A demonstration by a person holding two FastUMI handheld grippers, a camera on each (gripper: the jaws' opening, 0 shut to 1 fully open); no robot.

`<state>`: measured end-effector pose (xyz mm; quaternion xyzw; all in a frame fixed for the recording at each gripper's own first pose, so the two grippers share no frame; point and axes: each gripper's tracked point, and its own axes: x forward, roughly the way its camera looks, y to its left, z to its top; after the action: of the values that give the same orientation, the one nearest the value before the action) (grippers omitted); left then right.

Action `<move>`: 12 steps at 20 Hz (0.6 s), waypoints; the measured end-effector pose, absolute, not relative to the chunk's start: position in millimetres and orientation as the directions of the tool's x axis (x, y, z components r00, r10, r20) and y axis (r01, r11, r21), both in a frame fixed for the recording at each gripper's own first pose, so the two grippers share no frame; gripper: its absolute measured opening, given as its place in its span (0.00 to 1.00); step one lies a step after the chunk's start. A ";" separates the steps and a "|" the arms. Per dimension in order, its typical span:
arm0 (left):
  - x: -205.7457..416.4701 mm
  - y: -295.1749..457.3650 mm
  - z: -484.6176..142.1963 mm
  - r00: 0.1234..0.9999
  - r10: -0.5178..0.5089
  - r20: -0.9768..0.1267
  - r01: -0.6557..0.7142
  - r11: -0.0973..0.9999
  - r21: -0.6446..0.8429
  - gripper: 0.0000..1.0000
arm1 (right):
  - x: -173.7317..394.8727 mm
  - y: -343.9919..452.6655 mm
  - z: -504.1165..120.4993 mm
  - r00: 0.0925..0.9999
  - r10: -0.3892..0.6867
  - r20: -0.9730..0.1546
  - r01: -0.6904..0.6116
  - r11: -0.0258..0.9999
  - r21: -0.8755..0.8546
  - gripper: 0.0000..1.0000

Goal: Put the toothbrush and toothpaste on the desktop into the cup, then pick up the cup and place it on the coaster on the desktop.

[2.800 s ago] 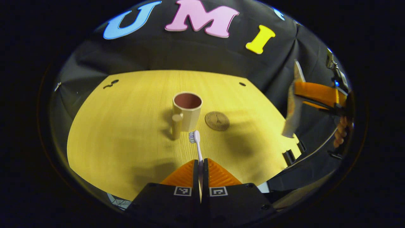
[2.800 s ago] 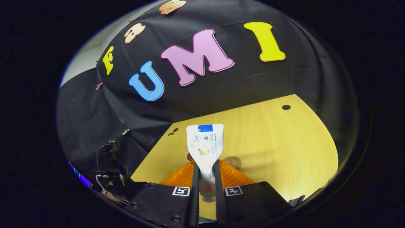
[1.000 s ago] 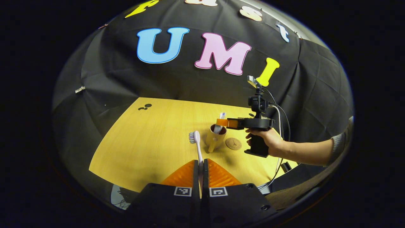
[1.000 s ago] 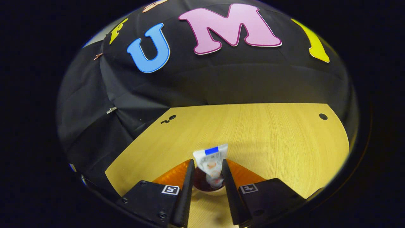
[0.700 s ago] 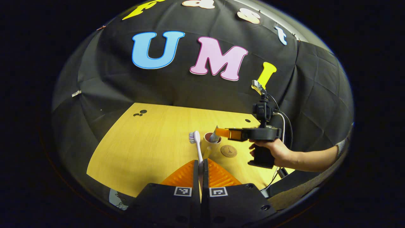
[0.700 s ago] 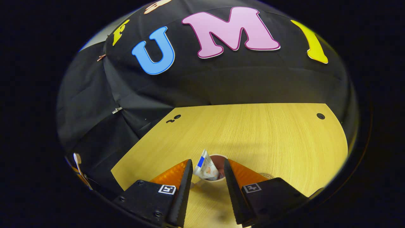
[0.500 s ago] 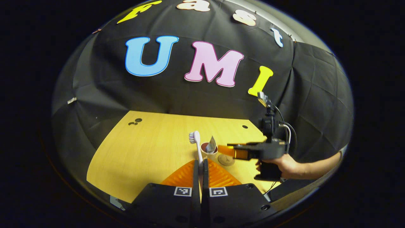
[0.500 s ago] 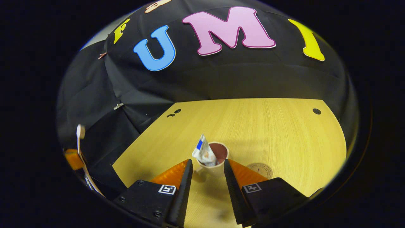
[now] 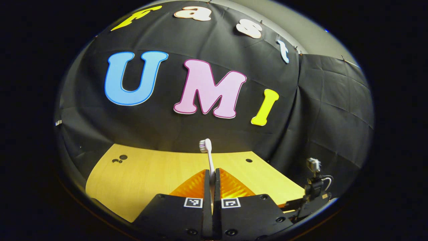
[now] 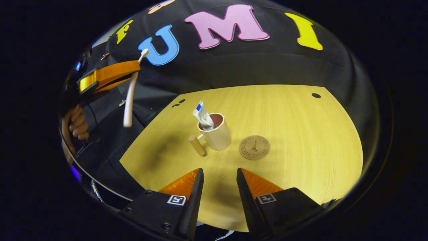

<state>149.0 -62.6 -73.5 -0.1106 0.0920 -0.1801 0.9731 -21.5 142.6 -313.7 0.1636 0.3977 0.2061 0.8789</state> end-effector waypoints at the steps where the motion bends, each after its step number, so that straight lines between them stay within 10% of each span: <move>1: 159.5 -65.0 -74.0 0.916 -0.380 -0.126 0.343 0.907 -0.245 0.06 | -27.3 134.1 -314.8 0.604 0.478 -0.638 -0.204 0.866 0.456 0.61; 12: 255.3 -84.2 -129.0 0.897 -0.433 -0.093 0.409 0.891 -0.197 0.06 | -76.5 66.4 -329.2 0.645 0.305 -0.701 0.067 0.891 0.449 0.61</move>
<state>255.3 -84.2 -129.0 -0.0865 0.0674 -0.2171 0.9700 -76.5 66.4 -329.2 0.2234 0.4161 0.0678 0.8788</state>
